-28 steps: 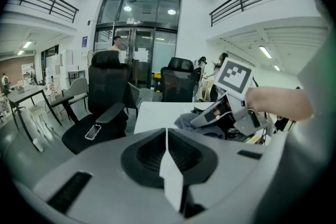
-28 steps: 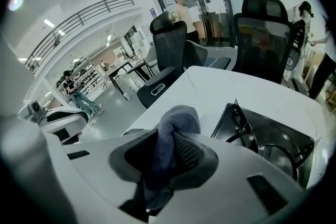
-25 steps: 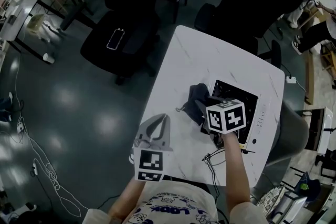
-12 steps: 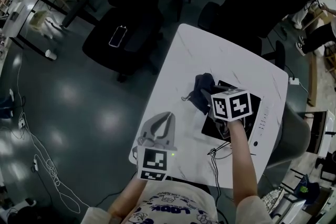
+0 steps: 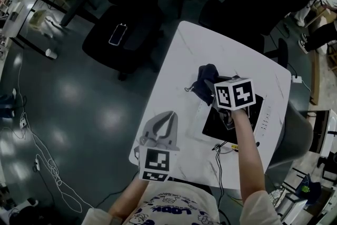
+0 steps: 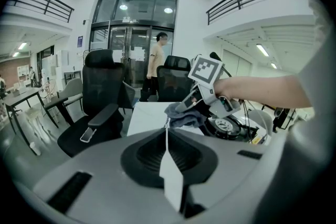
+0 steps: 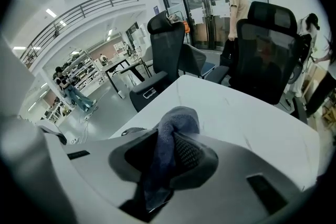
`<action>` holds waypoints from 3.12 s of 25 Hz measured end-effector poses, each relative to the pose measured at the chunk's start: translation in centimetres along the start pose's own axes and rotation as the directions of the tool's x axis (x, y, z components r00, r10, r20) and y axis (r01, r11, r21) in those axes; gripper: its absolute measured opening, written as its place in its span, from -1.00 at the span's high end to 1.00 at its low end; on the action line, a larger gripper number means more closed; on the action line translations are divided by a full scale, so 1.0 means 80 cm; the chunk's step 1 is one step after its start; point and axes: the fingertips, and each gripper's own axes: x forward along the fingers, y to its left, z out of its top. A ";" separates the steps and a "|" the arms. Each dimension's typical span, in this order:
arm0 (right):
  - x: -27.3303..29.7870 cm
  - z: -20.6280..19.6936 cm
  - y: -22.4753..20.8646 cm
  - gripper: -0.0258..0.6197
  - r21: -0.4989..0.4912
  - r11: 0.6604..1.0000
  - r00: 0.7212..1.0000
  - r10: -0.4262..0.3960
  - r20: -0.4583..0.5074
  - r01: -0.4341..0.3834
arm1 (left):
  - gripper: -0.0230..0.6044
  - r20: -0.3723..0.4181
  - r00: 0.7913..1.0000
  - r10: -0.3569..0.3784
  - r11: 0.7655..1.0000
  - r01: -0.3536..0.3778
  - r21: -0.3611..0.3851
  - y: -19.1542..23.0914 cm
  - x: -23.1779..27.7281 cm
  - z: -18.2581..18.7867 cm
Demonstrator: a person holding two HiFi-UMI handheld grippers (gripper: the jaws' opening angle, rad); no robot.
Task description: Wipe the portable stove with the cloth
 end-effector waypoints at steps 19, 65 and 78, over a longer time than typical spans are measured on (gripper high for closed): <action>0.022 0.060 -0.066 0.64 0.109 0.994 0.999 -0.023 0.026 0.020 | 0.86 -0.019 1.000 -0.014 1.000 0.014 0.000 -0.005 0.007 -0.003; -0.067 -0.034 -0.208 0.64 0.077 0.967 0.968 -0.237 -0.085 0.244 | 0.86 -0.015 0.996 -0.087 0.994 0.087 0.058 -0.064 0.018 0.013; -0.107 -0.073 -0.258 0.64 0.073 0.952 0.950 -0.285 -0.132 0.296 | 0.86 -0.014 0.993 -0.118 0.990 0.119 0.078 -0.097 0.029 0.020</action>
